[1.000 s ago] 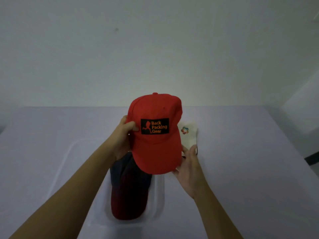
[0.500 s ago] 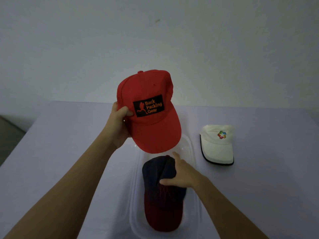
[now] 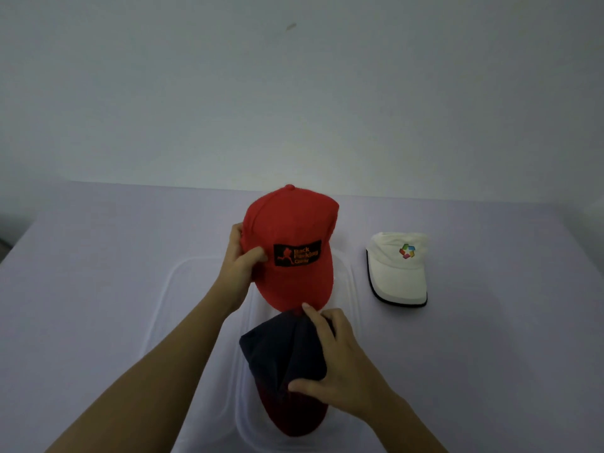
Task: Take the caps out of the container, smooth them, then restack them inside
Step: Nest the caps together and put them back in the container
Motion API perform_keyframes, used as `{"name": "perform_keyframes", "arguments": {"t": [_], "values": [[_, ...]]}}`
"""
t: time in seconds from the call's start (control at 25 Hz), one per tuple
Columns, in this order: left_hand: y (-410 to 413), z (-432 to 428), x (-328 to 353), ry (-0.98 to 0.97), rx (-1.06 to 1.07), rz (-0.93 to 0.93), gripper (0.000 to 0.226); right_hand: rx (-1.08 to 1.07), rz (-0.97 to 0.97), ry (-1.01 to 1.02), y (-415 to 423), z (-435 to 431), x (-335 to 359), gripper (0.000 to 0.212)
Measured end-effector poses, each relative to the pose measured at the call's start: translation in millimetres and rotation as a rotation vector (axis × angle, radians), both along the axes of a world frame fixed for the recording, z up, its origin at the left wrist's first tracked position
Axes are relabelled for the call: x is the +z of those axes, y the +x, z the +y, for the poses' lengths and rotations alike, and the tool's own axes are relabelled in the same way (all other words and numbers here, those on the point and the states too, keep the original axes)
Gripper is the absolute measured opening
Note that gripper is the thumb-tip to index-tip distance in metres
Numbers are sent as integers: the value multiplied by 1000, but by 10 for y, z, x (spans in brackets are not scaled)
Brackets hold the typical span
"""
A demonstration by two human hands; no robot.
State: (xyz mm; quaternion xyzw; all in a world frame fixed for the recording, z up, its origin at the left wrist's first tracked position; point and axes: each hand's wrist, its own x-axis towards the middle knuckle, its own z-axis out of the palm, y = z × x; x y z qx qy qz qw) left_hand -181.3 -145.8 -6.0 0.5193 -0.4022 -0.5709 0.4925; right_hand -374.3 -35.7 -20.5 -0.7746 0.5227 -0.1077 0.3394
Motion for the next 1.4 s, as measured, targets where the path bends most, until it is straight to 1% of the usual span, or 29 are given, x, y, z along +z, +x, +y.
{"name": "perform_keyframes", "arguments": {"t": [0.12, 0.2, 0.24, 0.36, 0.44, 0.48, 0.56, 0.64, 0.76, 0.8, 0.84, 0.88, 0.92, 0.96, 1.0, 1.04, 1.08, 1.12, 1.16, 1.2, 1.32, 1.4], "values": [[-30, 217, -184, 25, -126, -75, 43, -23, 1, -6, -25, 55, -20, 106], [-35, 338, -258, 3, -204, -135, 42, -49, -26, -3, -38, 81, -35, 103], [-35, 381, -281, -7, -230, -160, 40, -68, -40, -8, -41, 101, -50, 104], [-37, 442, -345, 16, -215, -151, 36, -186, -88, -140, -101, 141, -102, 123], [-34, 443, -379, 49, -176, -104, 36, -273, -124, -69, -183, 104, -98, 139], [-26, 440, -389, 67, -169, -84, 38, -275, -115, -28, -208, 71, -81, 143], [-16, 427, -389, 111, -193, -65, 43, -232, -62, -15, -232, -18, -63, 146], [-24, 411, -362, 156, -280, -90, 48, -209, -24, -7, -231, -88, -95, 145], [-38, 379, -288, 215, -499, -218, 54, -240, -45, 13, -211, -132, -172, 143], [-38, 361, -250, 235, -558, -260, 52, -269, -60, 19, -205, -141, -191, 143], [-33, 336, -218, 244, -596, -311, 45, -298, -75, 24, -197, -151, -202, 142], [-33, 314, -179, 241, -612, -376, 34, -320, -86, 24, -184, -163, -206, 140], [-28, 291, -146, 227, -594, -461, 24, -333, -88, 20, -169, -181, -209, 139], [-22, 275, -113, 203, -543, -547, 19, -339, -79, 7, -153, -198, -206, 138], [-3, 265, -97, 161, -486, -632, 19, -343, -61, -8, -137, -208, -207, 139], [10, 267, -84, 110, -456, -721, 23, -348, -35, -25, -127, -217, -210, 140], [17, 284, -70, 70, -460, -803, 25, -356, -6, -34, -128, -222, -219, 142], [26, 304, -68, 63, -492, -845, 20, -365, 20, -39, -126, -222, -230, 144], [27, 330, -79, 78, -522, -843, 15, -377, 39, -42, -123, -215, -247, 146], [14, 359, -99, 121, -532, -809, 17, -392, 50, -44, -117, -207, -260, 147], [-32, 432, -179, 343, -501, -638, 22, -415, 65, -37, -81, -206, -313, 145], [-106, 437, -208, 379, -462, -590, 18, -417, 86, -55, -57, -213, -353, 140]]}}
